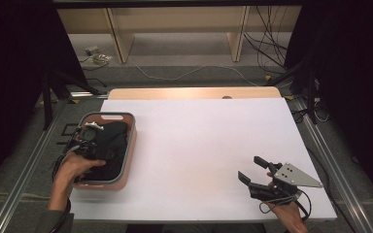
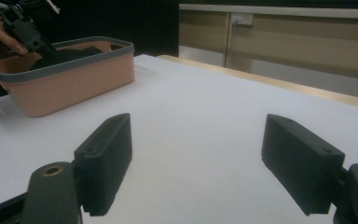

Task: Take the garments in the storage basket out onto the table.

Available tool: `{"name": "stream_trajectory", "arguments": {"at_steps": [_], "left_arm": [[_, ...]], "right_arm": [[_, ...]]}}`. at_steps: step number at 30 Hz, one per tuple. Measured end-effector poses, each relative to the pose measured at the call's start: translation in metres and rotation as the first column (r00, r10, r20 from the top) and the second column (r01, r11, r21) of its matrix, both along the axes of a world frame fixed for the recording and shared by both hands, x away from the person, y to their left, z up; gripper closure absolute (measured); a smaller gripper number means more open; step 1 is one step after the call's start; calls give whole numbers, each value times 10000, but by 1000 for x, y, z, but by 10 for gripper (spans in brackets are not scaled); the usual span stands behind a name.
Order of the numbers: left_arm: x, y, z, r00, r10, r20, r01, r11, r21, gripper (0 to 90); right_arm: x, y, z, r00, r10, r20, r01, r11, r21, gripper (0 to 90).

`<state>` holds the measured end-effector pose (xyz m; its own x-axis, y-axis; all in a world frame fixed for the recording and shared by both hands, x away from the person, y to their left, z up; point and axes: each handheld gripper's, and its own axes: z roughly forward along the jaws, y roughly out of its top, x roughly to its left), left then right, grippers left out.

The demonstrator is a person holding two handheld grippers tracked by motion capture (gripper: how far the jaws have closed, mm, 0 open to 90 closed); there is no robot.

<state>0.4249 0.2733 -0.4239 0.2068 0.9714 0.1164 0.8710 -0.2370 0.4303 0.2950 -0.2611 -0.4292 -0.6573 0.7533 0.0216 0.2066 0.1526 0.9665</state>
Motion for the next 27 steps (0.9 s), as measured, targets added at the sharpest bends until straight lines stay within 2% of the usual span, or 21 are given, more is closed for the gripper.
{"name": "stream_trajectory", "arguments": {"at_steps": [3,9,11,17,20,21,23,27], "left_arm": [[3,5,-8,9999,126,-81,-127,9999,-83,0],[6,13,-13,9994,258,-211,-264,9992,-307,0],[9,18,-15,9979,433,-474,-459,9974,-549,0],[14,20,-18,9938,626,-925,-683,9959,-600,0],[14,21,-18,9932,624,-985,-699,9948,-744,7],[14,23,-17,9936,591,-958,-669,9945,-807,88],[11,25,-16,9955,468,-823,-548,9937,-978,181],[9,32,-14,9966,463,-682,-548,9903,-1273,317]], "right_arm": [[0,0,0,10000,-3,-17,3,10000,-25,251],[0,0,0,10000,-21,-36,21,10000,-30,252],[0,0,-1,10000,-13,-63,13,10000,-22,254],[1,0,-1,10000,13,-99,-12,10000,9,257],[0,0,-1,10000,20,-94,-20,10000,25,258],[0,0,-1,9999,11,-101,-11,10000,28,260],[0,0,-1,9999,10,-114,-10,10000,24,263],[1,1,-2,9999,-6,-100,6,10000,-39,266]]}}
